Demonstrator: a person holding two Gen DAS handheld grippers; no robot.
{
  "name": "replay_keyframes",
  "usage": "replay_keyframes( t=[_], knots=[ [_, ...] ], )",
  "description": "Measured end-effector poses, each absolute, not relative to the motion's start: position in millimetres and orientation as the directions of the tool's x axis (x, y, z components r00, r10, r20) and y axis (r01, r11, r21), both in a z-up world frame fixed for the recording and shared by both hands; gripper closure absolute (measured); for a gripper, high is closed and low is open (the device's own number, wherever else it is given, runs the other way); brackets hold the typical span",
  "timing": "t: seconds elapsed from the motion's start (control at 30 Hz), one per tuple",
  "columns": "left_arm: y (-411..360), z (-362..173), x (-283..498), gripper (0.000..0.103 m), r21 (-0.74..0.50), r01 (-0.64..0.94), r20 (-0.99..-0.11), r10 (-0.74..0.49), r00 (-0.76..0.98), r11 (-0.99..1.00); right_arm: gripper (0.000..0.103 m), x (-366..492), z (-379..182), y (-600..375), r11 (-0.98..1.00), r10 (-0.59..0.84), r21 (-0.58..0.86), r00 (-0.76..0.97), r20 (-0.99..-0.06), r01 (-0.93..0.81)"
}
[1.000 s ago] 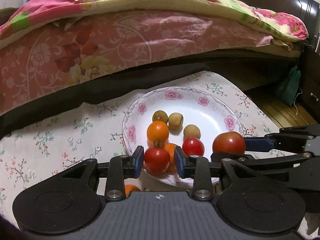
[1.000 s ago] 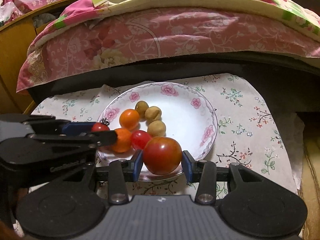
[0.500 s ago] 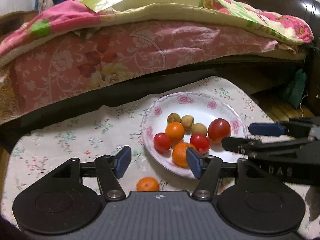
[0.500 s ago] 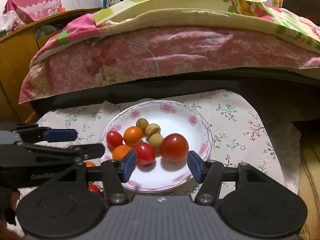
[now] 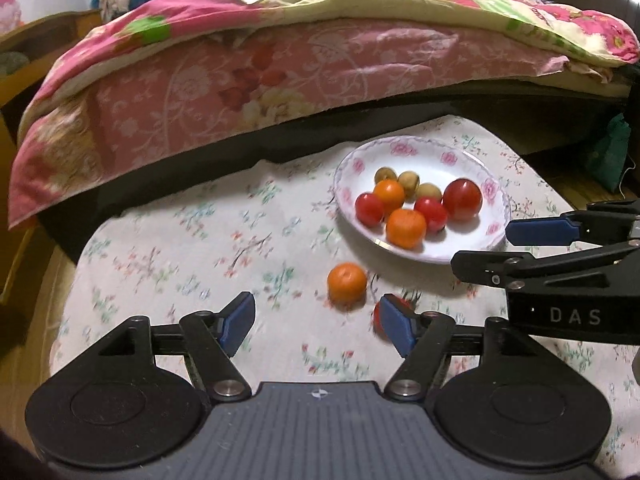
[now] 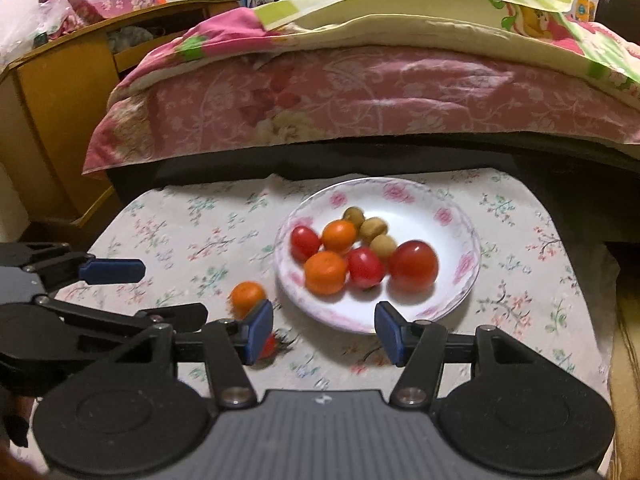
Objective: Organize fruits
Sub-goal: 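Withdraw both tools toward the last mandarin and cherry tomato, then grasp the cherry tomato with the right tool while the left tool grasps the mandarin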
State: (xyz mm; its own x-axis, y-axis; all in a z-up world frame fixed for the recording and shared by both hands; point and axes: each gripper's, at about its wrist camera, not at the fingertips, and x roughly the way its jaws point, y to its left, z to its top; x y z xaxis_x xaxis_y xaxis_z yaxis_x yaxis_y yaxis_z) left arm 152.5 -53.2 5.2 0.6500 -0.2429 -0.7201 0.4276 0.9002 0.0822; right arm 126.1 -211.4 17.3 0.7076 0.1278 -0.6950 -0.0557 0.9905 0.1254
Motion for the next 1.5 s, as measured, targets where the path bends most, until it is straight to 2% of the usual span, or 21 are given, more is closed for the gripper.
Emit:
replay_keyframes(
  t=[0.23,0.3,0.5,0.9,0.97,1.03,1.07,1.17,1.3,1.5],
  knots=[
    [-32.6,-5.7,135.7,0.023,0.091,0.413,-0.743,-0.215,0.634,0.906,0.041,112.9,10.0,-190.6,0.989,0.147,0.125,0.684,-0.714,-0.082],
    [-29.6,-8.8,133.1,0.019,0.1,0.428,-0.744,-0.218,0.632,0.898,0.041,114.7,3.7,-186.2,0.988,0.155,0.126,0.673,-0.723,-0.092],
    [-24.8,-12.9,129.9,0.019,0.136,0.456,-0.734,-0.219,0.643,0.88,0.041,128.6,-14.0,-174.3,0.984,0.177,0.127,0.655,-0.735,-0.123],
    [-16.0,-15.4,140.6,0.019,0.066,0.463,-0.75,-0.262,0.607,0.884,0.042,158.7,-40.9,-168.0,0.983,0.178,0.107,0.643,-0.745,-0.148],
    [-17.4,-15.1,140.6,0.019,0.077,0.468,-0.748,-0.26,0.611,0.88,0.047,160.1,-41.7,-165.3,0.983,0.174,0.093,0.641,-0.748,-0.158],
    [-18.3,-15.6,140.0,0.019,0.089,0.469,-0.744,-0.255,0.618,0.879,0.058,160.3,-41.5,-163.0,0.983,0.169,0.081,0.64,-0.75,-0.166],
    [-18.4,-16.1,140.2,0.019,0.088,0.471,-0.746,-0.255,0.615,0.878,0.059,160.2,-41.3,-162.3,0.982,0.171,0.079,0.639,-0.75,-0.171],
    [-18.8,-18.4,141.4,0.022,0.087,0.473,-0.75,-0.255,0.611,0.877,0.06,158.2,-40.0,-162.7,0.981,0.171,0.068,0.634,-0.754,-0.183],
    [-21.7,-18.1,147.6,0.034,0.068,0.481,-0.754,-0.271,0.599,0.874,0.06,152.2,-35.6,-171.9,0.983,0.165,0.074,0.637,-0.753,-0.168],
    [-41.7,-17.8,163.3,0.035,0.037,0.525,-0.715,-0.345,0.609,0.85,0.06,136.1,-24.5,-196.1,0.984,0.177,0.117,0.641,-0.747,-0.134]
  ],
)
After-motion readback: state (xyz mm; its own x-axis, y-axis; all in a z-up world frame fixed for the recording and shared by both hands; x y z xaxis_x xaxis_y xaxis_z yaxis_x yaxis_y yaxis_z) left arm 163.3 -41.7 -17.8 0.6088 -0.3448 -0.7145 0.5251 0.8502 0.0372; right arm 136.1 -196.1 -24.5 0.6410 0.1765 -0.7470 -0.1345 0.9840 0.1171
